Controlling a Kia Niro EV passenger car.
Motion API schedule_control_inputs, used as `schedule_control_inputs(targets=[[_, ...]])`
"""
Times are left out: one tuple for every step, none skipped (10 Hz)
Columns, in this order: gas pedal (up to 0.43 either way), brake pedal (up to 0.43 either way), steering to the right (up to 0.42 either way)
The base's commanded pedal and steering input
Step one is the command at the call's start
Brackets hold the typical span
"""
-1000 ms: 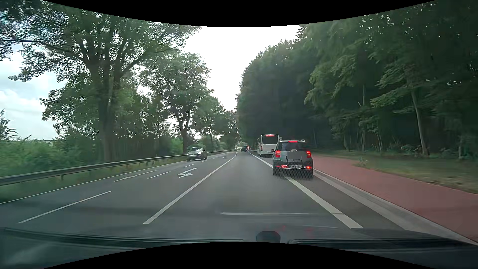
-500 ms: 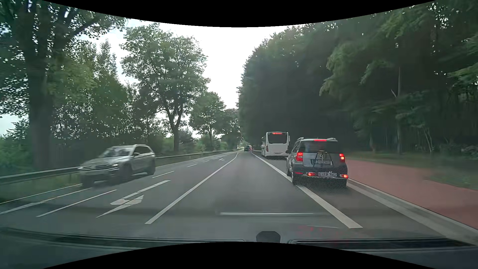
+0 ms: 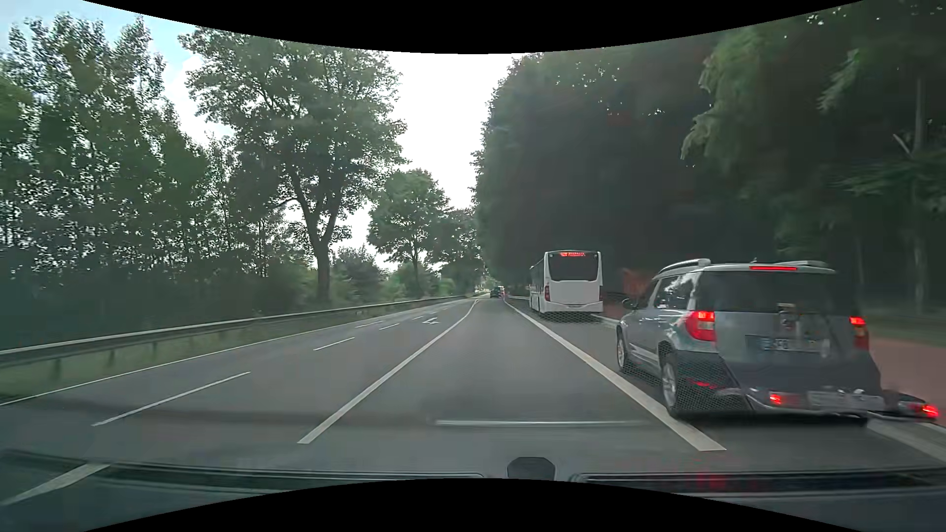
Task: Follow the waypoints while adhering to traffic rules and regulations
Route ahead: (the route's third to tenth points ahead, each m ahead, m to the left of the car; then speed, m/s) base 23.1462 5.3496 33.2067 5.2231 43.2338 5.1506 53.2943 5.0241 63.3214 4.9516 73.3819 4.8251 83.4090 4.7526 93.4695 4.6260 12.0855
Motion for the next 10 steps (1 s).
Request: schedule_control_inputs(targets=[[0.169, 0.0, -0.016], [0.169, 0.0, -0.013], [0.177, 0.0, -0.01], [0.177, 0.0, -0.007], [0.177, 0.0, -0.006], [0.177, 0.0, -0.004], [0.177, 0.0, -0.004], [0.189, 0.0, -0.004], [0.189, 0.0, -0.004], [0.197, 0.0, -0.004]])
